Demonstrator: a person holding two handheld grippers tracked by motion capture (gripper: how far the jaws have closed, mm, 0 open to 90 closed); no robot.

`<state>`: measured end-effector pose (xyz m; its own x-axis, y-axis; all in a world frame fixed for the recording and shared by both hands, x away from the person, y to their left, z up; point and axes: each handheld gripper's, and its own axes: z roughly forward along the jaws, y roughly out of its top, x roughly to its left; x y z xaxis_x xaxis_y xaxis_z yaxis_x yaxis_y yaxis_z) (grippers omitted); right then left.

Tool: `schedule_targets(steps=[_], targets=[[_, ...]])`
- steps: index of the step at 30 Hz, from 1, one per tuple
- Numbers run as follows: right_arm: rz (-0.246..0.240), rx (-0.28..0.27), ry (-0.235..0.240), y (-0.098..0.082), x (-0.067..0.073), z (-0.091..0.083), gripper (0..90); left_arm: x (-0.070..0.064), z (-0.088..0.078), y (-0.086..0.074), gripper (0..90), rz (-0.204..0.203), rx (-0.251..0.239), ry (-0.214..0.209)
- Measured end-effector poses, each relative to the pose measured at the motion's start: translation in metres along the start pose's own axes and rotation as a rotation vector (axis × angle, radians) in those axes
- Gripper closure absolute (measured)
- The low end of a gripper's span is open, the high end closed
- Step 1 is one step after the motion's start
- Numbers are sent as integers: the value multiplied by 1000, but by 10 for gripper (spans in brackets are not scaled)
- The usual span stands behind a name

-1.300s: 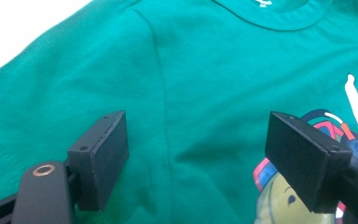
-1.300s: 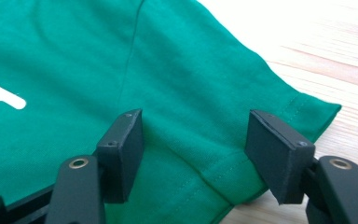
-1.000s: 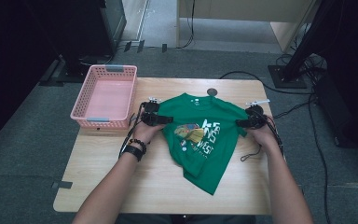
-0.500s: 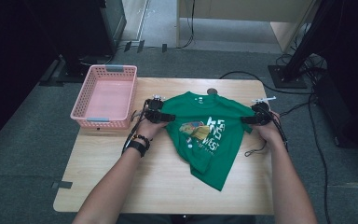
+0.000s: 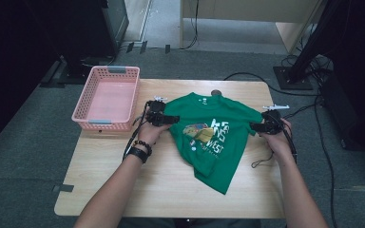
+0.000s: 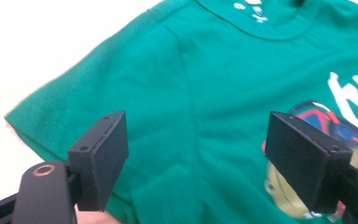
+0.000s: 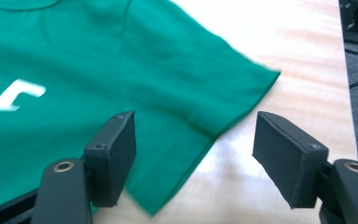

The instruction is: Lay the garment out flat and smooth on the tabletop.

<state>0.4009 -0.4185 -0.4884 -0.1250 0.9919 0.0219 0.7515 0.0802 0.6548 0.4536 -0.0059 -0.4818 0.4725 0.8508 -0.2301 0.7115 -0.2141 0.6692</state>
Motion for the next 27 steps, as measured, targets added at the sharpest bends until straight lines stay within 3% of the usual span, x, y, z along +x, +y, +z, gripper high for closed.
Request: schedule_targets(steps=[15,24,27], targets=[[-50,-32,96,-29,34,-25,298,-22,-16,-29,219,42,-17,-37],[-60,-55,117,-46,46,-32,266,-39,-30,-38,219,66,-59,-65],[-71,-61,103,-51,49,-31,263,-48,-34,-40,219,77,-67,-81]])
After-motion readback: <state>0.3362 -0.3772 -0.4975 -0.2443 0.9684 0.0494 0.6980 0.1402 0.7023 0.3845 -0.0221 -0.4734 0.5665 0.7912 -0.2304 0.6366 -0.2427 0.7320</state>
